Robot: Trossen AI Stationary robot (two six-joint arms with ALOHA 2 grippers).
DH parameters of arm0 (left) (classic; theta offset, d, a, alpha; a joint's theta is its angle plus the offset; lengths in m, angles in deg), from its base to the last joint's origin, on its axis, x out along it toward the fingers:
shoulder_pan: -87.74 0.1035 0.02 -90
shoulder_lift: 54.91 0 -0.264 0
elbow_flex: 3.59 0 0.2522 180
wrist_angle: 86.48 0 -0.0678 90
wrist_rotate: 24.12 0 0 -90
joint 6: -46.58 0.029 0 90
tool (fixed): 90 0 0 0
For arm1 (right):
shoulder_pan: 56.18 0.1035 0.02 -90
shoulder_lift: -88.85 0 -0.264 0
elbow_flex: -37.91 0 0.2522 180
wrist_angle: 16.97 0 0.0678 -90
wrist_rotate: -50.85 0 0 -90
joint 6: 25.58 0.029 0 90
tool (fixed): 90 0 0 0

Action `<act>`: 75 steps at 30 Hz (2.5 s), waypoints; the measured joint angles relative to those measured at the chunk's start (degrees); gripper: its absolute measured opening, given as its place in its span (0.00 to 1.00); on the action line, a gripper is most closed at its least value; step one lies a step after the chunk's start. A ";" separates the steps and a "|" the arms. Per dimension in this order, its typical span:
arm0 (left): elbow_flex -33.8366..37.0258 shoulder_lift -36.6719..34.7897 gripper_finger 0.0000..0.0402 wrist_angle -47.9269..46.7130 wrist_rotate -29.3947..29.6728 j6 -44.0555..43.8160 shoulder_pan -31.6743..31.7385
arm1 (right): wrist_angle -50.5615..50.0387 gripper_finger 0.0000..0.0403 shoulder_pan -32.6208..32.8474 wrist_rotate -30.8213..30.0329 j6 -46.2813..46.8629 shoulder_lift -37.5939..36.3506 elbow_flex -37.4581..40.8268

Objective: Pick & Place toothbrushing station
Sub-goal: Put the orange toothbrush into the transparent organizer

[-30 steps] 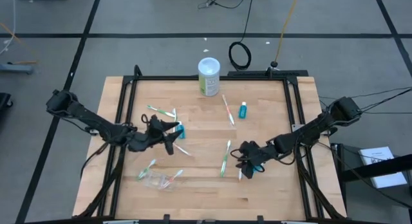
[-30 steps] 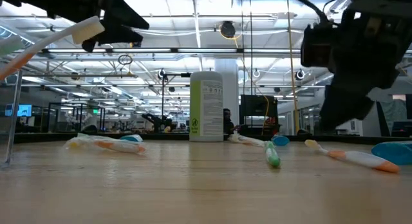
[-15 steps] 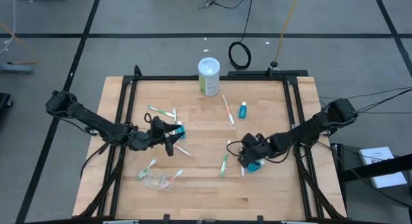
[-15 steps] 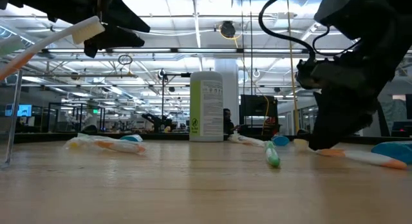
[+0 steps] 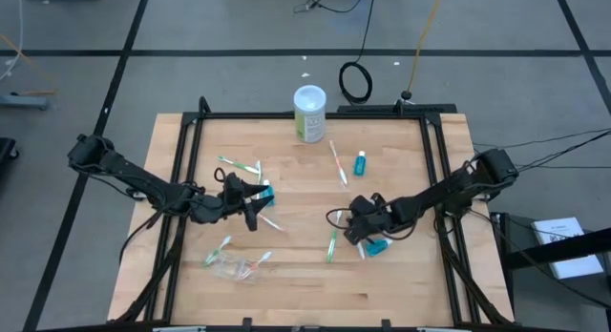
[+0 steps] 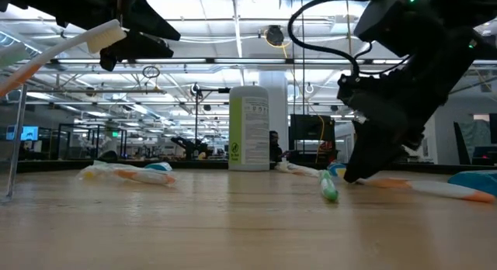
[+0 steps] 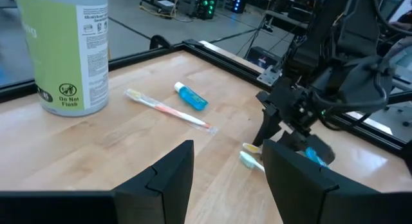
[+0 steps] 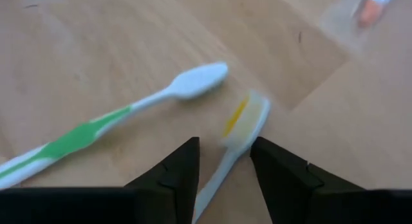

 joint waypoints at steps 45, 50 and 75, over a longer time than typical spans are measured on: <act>0.00 0.51 0.47 6.63 -7.29 4.22 -0.02 | 62.86 0.05 1.82 -0.95 -46.55 -8.50 0.26; 0.00 6.73 0.47 22.81 -14.90 12.07 -0.01 | 70.06 0.05 1.05 2.05 -49.20 -8.35 0.21; -20.95 43.19 0.47 50.31 -29.95 22.22 7.46 | 75.89 0.05 1.14 4.92 -50.80 -8.09 0.17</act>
